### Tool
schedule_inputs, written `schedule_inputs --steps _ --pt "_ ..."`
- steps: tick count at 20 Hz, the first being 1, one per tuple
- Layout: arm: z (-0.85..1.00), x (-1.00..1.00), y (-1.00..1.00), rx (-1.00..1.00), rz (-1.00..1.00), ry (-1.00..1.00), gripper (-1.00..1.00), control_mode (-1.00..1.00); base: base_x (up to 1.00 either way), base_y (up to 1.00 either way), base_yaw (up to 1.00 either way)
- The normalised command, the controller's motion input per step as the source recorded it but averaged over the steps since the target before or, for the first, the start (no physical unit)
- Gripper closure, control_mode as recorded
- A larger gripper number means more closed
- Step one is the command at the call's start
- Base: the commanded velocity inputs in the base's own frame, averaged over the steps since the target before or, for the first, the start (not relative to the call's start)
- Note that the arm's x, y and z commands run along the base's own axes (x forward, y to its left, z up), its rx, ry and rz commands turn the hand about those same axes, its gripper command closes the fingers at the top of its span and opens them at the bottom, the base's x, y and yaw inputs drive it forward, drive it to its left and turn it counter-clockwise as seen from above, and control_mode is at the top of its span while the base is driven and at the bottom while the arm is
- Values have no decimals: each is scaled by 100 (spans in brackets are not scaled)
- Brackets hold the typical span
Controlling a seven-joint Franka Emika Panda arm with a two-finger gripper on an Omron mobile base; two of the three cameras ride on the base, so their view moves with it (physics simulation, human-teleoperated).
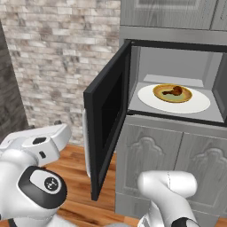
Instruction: Pick the chicken drumstick from the counter and place it in the microwave. Then turn on the microwave.
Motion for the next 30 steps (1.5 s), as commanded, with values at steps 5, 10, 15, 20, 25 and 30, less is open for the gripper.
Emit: schedule_inputs --steps 5,10,15,20,25,30 --pt "-11 9 0 0 0 0 -100 -100 0 0 0" --pt "-1 10 -1 0 0 0 -100 -100 0 0 0" --pt "-4 4 0 0 0 0 -100 -100 0 0 0" --pt "-9 0 0 0 0 0 -100 -100 0 0 0" --pt "0 5 -7 0 0 0 -100 -100 0 0 0" --pt "0 1 -16 0 0 0 -100 -100 0 0 0"
